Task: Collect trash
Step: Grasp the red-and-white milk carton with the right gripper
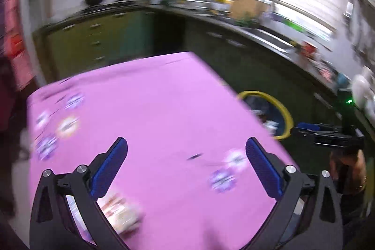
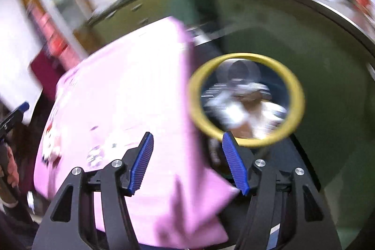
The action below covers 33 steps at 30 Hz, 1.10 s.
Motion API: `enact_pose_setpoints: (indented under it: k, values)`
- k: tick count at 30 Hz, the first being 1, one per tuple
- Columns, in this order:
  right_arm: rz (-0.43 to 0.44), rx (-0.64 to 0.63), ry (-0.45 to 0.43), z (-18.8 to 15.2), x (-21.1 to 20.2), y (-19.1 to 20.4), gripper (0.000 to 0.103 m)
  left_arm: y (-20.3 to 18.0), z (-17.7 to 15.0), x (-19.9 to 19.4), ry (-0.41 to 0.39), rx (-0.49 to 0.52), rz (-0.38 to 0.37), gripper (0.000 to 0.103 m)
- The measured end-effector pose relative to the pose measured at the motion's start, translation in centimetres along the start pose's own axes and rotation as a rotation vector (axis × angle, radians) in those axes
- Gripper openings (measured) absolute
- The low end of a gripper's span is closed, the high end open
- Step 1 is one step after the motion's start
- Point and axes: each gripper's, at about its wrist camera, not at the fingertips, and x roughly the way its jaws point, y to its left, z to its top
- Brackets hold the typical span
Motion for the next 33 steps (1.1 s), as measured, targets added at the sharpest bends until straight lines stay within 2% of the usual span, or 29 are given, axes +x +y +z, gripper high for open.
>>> enact_pose_setpoints:
  k: [4,7,10,14,21,27,33]
  values:
    - [0.133,-0.171,0.078,1.3,3.4,8.6,0.067,6.2,-2.7,-2.6,0.0,-0.141,0.093,0.096]
    - [0.231,-0.308,0.14,1.2,5.9,16.2,0.067,9.6,-4.0,-4.1,-0.011,-0.216,0.177,0.096]
    - [0.317,-0.401,0.172,0.2,7.5,22.5,0.068,11.9,-4.7,-5.2,-0.015,-0.263,0.222,0.096]
    - [0.356,-0.493,0.198,-1.8,9.1,28.6,0.068,14.1,-5.4,-7.1,-0.05,-0.295,0.25,0.096]
    - [0.3,-0.56,0.212,-3.9,11.2,33.2,0.068,17.4,-6.1,-9.5,-0.098,-0.347,0.335,0.096]
    - [0.228,-0.582,0.231,-4.4,13.4,34.7,0.068,19.5,-7.1,-10.1,-0.098,-0.395,0.333,0.096]
    - [0.187,-0.585,0.267,-4.4,15.7,35.4,0.056,19.8,-7.6,-10.0,-0.09,-0.4,0.322,0.096]
